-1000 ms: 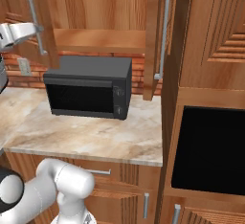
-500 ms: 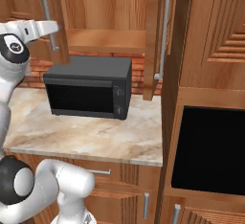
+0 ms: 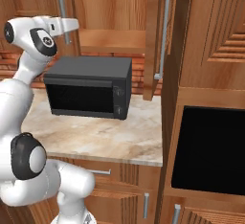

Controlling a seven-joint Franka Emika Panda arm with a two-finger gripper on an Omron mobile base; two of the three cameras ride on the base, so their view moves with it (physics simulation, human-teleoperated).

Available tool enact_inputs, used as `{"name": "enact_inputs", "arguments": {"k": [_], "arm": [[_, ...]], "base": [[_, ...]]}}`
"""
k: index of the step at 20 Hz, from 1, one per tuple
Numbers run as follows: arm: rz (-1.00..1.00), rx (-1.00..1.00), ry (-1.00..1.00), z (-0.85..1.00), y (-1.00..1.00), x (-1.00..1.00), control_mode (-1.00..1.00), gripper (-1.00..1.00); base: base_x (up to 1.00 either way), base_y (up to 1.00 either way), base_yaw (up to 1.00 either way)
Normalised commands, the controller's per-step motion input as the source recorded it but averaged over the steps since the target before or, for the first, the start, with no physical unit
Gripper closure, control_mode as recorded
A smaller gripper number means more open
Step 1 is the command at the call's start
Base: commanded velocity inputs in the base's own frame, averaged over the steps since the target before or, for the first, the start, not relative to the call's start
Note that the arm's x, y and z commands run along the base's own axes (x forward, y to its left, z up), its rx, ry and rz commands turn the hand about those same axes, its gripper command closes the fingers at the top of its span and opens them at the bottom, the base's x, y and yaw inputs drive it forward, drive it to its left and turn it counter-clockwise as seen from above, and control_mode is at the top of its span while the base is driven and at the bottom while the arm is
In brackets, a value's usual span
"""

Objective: Open the cabinet. Pick the dish brush and place it next to the sink. Then close the cabinet.

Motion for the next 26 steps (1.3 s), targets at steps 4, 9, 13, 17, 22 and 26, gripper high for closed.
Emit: {"name": "enact_inputs", "arguments": {"k": [4, 9, 13, 17, 22, 26], "arm": [[0.08, 0.01, 0.01, 0.0, -0.11, 0.71, -1.0, -1.0], [0.08, 0.0, 0.08, 0.0, -0.06, 0.85, -1.0, -1.0], [0.06, 0.0, 0.12, 0.0, -0.08, 0.81, -1.0, -1.0], [0.04, 0.0, 0.07, 0.0, -0.12, 0.28, -1.0, -1.0], [0.07, 0.0, 0.0, 0.04, -0.15, -0.33, -1.0, -1.0], [0.04, 0.02, -0.07, 0.18, -0.19, -0.42, -1.0, -1.0]], "base": [[0.0, 0.0, 0.0], [0.0, 0.0, 0.0], [0.0, 0.0, 0.0], [0.0, 0.0, 0.0], [0.0, 0.0, 0.0], [0.0, 0.0, 0.0]]}}
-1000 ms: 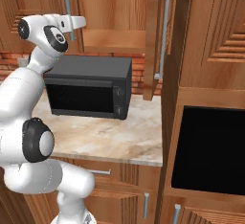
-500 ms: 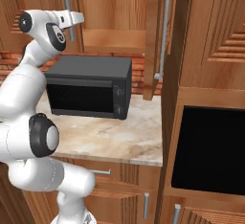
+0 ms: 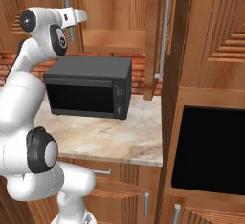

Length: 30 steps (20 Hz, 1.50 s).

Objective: Open the cabinet. Pick the dish brush and place it next to the sink. Then close the cabinet.

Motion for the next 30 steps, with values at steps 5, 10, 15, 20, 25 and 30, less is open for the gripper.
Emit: {"name": "enact_inputs", "arguments": {"k": [5, 10, 15, 20, 25, 30], "arm": [[0.02, 0.04, -0.07, 0.25, -0.22, -0.47, -1.0, -1.0], [0.0, 0.04, -0.01, 0.23, -0.22, -0.71, -1.0, -1.0], [0.03, 0.05, 0.04, 0.43, -0.09, -0.96, -1.0, -1.0], [0.03, 0.08, 0.13, 0.3, -0.01, -1.0, -1.0, -1.0], [0.0, 0.08, 0.1, 0.0, 0.0, -1.0, -1.0, -1.0], [0.0, 0.06, 0.04, -0.02, 0.0, -0.83, -1.0, -1.0]], "base": [[0.0, 0.0, 0.0], [0.0, 0.0, 0.0], [0.0, 0.0, 0.0], [0.0, 0.0, 0.0], [0.0, 0.0, 0.0], [0.0, 0.0, 0.0]]}}
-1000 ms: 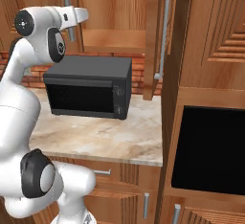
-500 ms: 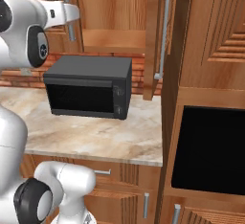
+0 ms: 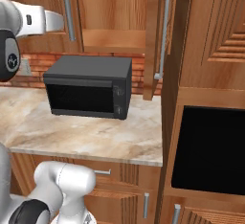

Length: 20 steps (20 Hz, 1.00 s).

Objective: Open the cabinet. Pick the dish brush and place it next to the sink. Then close the cabinet.

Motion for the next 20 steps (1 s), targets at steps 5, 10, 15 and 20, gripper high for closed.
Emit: {"name": "enact_inputs", "arguments": {"k": [5, 10, 15, 20], "arm": [[0.0, 0.06, 0.0, -0.02, -0.08, -0.68, -1.0, -1.0], [-0.01, 0.11, 0.0, 0.0, -0.3, -0.89, -1.0, -1.0], [-0.05, 0.1, -0.05, -0.04, -0.25, -0.89, -1.0, -1.0], [-0.04, 0.11, -0.22, -0.29, -0.14, -0.32, -1.0, -1.0]], "base": [[0.0, 0.0, 0.0], [0.0, 0.0, 0.0], [0.0, 0.0, 0.0], [0.0, 0.0, 0.0]]}}
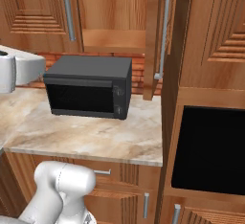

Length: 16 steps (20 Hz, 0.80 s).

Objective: Open the cabinet. Pick the dish brush and place it next to the sink. Then close the cabinet.

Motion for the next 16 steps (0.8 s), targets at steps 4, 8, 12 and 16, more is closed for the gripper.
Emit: {"name": "enact_inputs", "arguments": {"k": [4, 8, 12, 16], "arm": [[0.0, 0.06, -0.36, -0.03, -0.01, -0.08, -1.0, -1.0], [0.0, 0.0, -0.46, -0.11, 0.0, 0.0, -1.0, -1.0], [-0.01, 0.0, -0.38, -0.04, 0.0, -0.06, -1.0, -1.0], [-0.02, 0.0, -0.16, 0.19, -0.1, -0.71, -1.0, -1.0]], "base": [[0.0, 0.0, 0.0], [0.0, 0.0, 0.0], [0.0, 0.0, 0.0], [0.0, 0.0, 0.0]]}}
